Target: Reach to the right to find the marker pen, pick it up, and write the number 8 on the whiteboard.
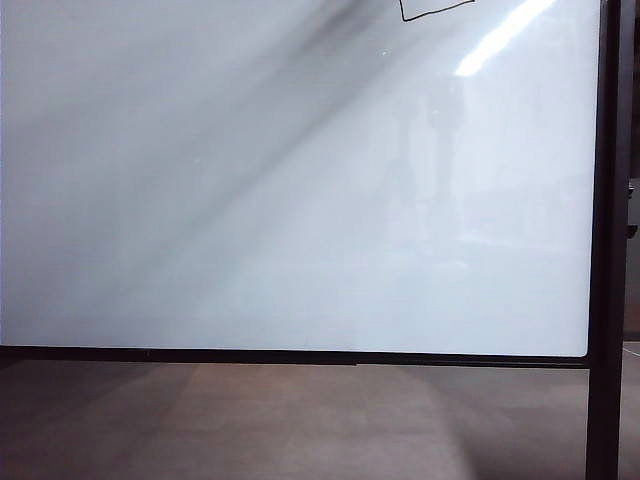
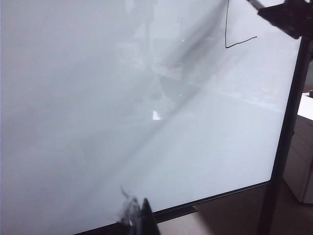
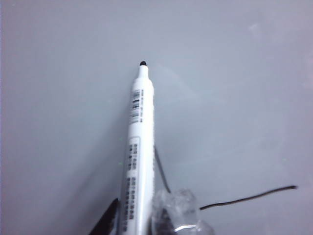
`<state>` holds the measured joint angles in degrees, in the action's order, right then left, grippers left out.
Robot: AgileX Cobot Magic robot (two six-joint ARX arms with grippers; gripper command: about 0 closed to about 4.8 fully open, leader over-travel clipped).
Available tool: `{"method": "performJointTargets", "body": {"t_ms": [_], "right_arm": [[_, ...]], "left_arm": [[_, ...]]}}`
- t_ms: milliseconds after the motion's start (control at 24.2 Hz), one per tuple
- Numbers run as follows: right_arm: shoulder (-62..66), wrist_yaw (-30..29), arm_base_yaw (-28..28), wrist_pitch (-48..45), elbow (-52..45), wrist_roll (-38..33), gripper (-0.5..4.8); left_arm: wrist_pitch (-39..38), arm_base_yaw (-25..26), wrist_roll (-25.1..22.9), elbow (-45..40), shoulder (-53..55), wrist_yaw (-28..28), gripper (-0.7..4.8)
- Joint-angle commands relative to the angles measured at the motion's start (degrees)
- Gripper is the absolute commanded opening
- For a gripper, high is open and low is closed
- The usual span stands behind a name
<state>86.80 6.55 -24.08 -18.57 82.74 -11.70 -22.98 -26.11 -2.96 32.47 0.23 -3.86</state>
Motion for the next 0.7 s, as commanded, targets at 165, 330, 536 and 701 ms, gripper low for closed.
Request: {"method": "performJointTargets", "body": {"t_ms": [165, 330, 536, 701], "right_arm": [[-0.17, -0.09, -1.81, -0.11, 0.33, 1.46, -0.05], [0.35, -0.02, -1.81, -0.17, 0.35, 1.44, -0.05], [0.42, 1.05, -1.81, -0.46, 0.37, 1.73, -0.05], [0.42, 1.84, -1.7, -0.52, 0.37, 1.88, -0.05]], "left_arm": [[0.74, 0.04, 0.0, 0.44, 0.04, 0.09, -0.05], [0.74, 0.04, 0.0, 0.44, 0.04, 0.0, -0.05], [0.72, 0.04, 0.0, 0.44, 0.04, -0.02, -0.05], [0.74, 0.04, 0.0, 0.44, 0.04, 0.07, -0.05]]}}
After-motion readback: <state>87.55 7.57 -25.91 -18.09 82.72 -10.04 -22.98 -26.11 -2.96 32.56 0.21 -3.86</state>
